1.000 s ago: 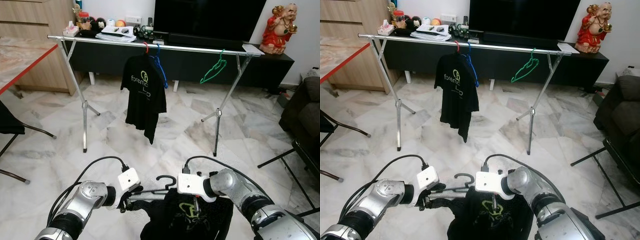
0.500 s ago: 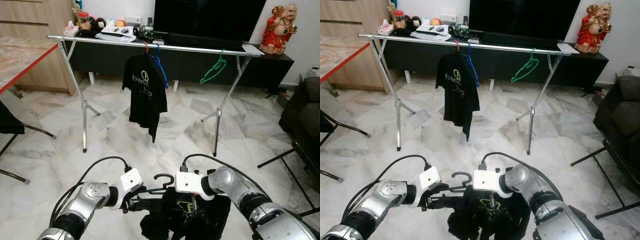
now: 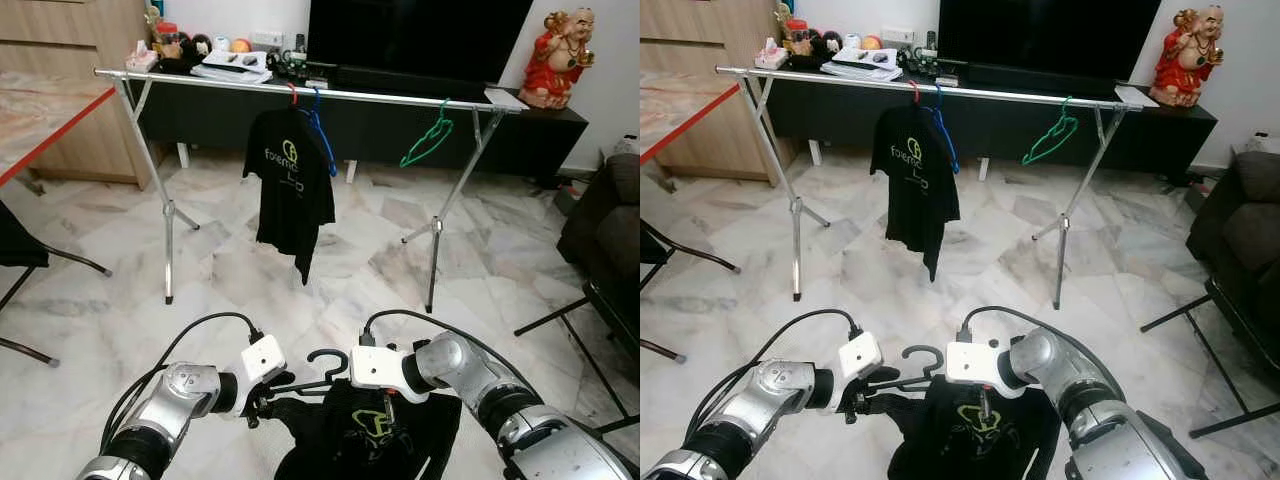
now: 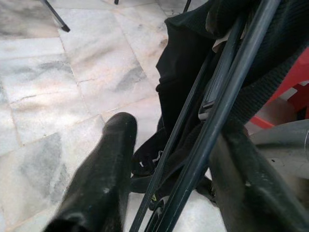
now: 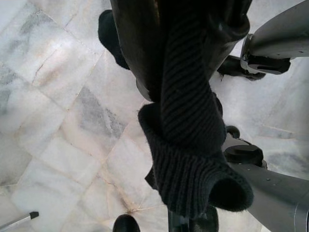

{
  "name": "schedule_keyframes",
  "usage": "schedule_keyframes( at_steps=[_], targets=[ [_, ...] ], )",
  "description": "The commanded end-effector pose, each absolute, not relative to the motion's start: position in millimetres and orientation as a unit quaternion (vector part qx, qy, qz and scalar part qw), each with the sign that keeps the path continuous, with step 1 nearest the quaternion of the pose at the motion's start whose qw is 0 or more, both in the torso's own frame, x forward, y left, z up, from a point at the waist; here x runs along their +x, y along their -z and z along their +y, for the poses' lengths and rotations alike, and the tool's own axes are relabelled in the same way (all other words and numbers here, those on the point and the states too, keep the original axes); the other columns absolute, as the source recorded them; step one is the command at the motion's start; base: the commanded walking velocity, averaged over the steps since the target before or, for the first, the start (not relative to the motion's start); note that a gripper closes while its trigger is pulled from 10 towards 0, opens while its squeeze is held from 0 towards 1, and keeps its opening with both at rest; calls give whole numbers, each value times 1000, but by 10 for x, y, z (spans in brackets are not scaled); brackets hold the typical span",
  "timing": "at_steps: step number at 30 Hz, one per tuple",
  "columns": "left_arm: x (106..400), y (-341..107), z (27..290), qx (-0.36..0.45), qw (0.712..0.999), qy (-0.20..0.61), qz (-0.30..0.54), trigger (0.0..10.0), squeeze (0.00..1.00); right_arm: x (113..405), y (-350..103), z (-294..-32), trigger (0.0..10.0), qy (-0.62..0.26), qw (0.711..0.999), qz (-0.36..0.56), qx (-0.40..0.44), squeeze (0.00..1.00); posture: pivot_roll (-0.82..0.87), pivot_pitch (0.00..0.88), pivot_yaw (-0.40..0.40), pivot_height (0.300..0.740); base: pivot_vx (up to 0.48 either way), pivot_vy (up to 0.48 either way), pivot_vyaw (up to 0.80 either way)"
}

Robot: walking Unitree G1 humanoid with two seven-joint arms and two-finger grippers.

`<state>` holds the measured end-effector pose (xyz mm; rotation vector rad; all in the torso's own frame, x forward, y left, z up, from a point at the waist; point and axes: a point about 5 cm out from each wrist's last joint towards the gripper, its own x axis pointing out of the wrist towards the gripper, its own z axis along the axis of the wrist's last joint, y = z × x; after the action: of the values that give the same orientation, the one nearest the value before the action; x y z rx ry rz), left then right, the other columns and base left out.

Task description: Hang hanger

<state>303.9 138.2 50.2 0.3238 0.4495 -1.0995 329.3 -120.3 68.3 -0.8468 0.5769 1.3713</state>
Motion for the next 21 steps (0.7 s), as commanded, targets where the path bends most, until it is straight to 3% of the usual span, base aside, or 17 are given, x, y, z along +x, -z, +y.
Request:
schedule_keyframes(
  at_steps=[1,21],
  targets=[
    [3062,-544,1351,148,816,522,199,0,0,3319,-721,-1223,10000,-601,663,252,-369,0,26,29,-123,740,0,0,0],
    [3037,-564,1326,129,814,536,184,0,0,3294,-673,-1238,10000,-597,668,259,-361,0,31,36,-126,740,0,0,0]
  ],
)
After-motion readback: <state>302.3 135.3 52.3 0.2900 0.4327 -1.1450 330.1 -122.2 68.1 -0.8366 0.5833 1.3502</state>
